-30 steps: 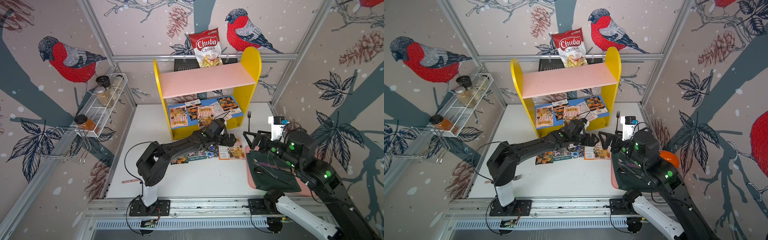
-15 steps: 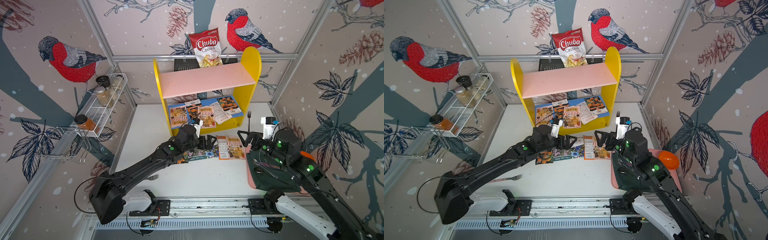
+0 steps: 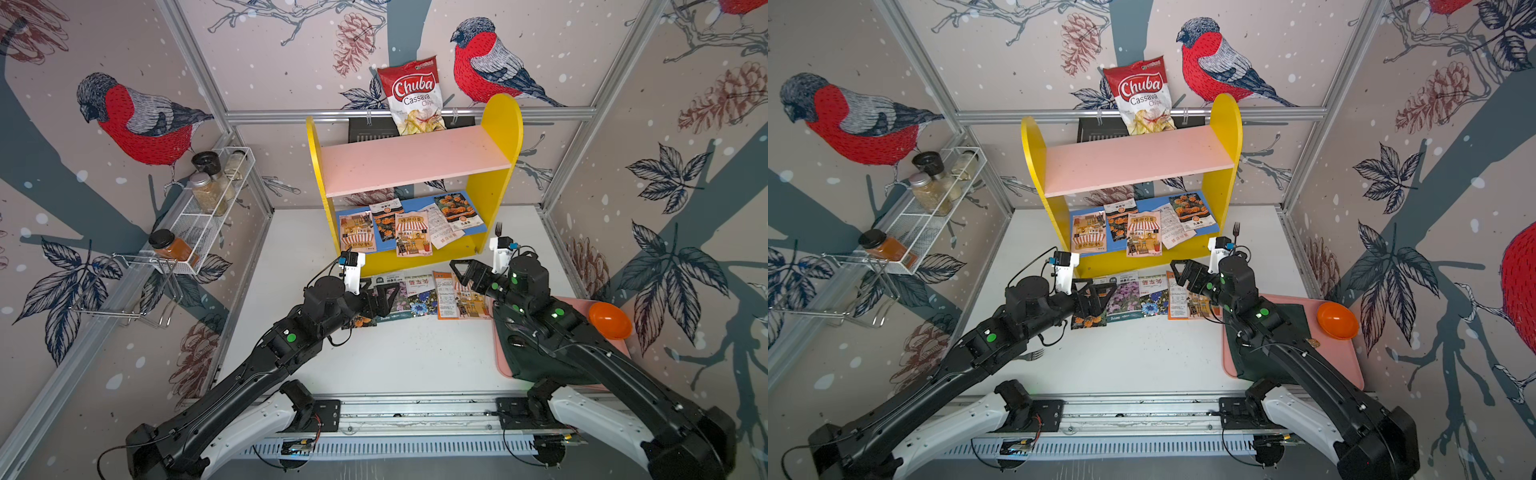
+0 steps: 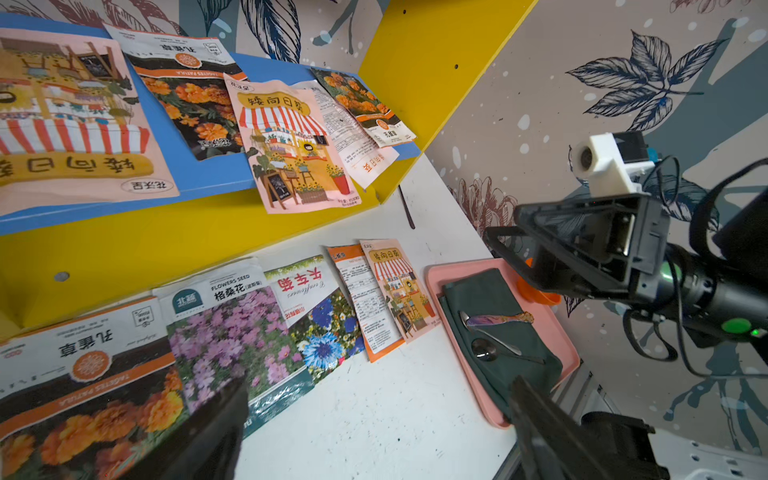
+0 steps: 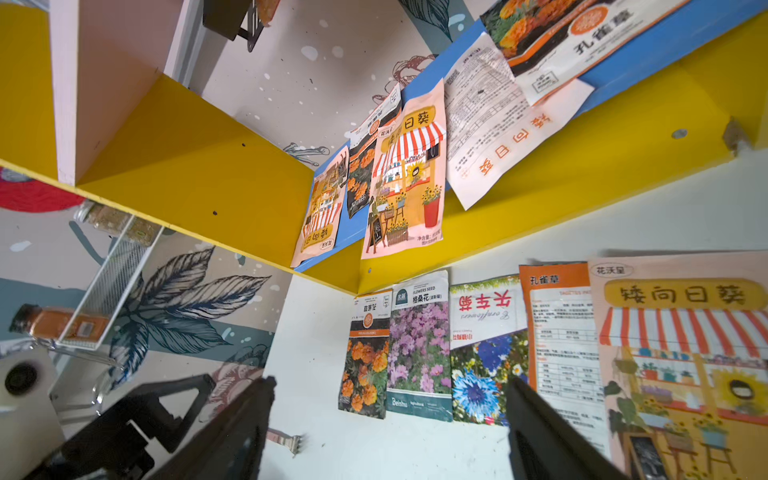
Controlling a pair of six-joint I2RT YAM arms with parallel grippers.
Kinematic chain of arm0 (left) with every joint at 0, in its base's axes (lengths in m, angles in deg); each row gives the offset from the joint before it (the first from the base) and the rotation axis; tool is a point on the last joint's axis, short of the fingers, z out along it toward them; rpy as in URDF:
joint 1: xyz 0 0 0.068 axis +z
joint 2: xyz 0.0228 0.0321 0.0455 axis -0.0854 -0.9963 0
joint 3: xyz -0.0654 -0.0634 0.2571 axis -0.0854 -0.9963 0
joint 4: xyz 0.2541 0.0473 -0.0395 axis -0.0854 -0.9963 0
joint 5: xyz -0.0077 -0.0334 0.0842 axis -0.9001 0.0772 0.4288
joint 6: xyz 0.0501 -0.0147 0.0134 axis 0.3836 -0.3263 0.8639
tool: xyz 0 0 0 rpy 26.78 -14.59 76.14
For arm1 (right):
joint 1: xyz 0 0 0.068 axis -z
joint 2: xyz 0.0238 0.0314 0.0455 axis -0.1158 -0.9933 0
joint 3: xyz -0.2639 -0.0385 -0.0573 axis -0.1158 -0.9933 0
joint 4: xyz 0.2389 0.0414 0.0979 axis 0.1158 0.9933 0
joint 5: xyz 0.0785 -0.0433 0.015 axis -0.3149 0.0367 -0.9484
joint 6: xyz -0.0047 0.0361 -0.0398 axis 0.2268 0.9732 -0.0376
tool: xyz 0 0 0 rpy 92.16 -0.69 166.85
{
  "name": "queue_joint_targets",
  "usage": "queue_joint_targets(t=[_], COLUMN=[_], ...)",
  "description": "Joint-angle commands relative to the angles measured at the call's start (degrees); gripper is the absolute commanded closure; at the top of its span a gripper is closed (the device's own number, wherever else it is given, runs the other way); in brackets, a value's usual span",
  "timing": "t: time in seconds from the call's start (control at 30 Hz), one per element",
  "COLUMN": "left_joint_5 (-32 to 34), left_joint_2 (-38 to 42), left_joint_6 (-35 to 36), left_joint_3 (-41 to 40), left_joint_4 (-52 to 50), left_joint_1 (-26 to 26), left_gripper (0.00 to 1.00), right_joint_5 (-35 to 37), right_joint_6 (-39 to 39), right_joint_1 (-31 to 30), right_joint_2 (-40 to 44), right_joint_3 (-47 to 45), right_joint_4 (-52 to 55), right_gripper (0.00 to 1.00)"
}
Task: Take the seed bag off the shelf
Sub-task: Place the seed packet at the center of the board, then pick up the seed packet from the shelf.
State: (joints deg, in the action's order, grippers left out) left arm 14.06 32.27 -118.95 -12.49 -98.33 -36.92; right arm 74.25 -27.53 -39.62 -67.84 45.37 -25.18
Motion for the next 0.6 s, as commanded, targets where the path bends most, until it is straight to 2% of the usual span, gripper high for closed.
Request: queue_joint_targets(t=[0.0,0.17,0.57], left_joint_5=[0.57,1.8,4.47], left_joint_2=[2.94,7.41,13.51], left_joint_6=[2.48,1.42,0.35], left_joint_3=[-0.74,-1.08,-1.05], left_joint_4=[-3.86,-7.78,-12.67], left_joint_1=[0.16,0.16,0.16], left_gripper=[0.03,0.03,0.03], right_joint_5=[-1.8,-4.69,-10.22], right_joint_6=[3.72,5.8,9.88], right_joint_1=[0.08,0.6,2.72], right_joint_2=[-2.78,-10.11,-26.43], right_joint_3=[-1.19,-0.44,3.13], right_joint_4=[-10.25,-14.78,-26.13], right_gripper=[0.17,0.27,0.4])
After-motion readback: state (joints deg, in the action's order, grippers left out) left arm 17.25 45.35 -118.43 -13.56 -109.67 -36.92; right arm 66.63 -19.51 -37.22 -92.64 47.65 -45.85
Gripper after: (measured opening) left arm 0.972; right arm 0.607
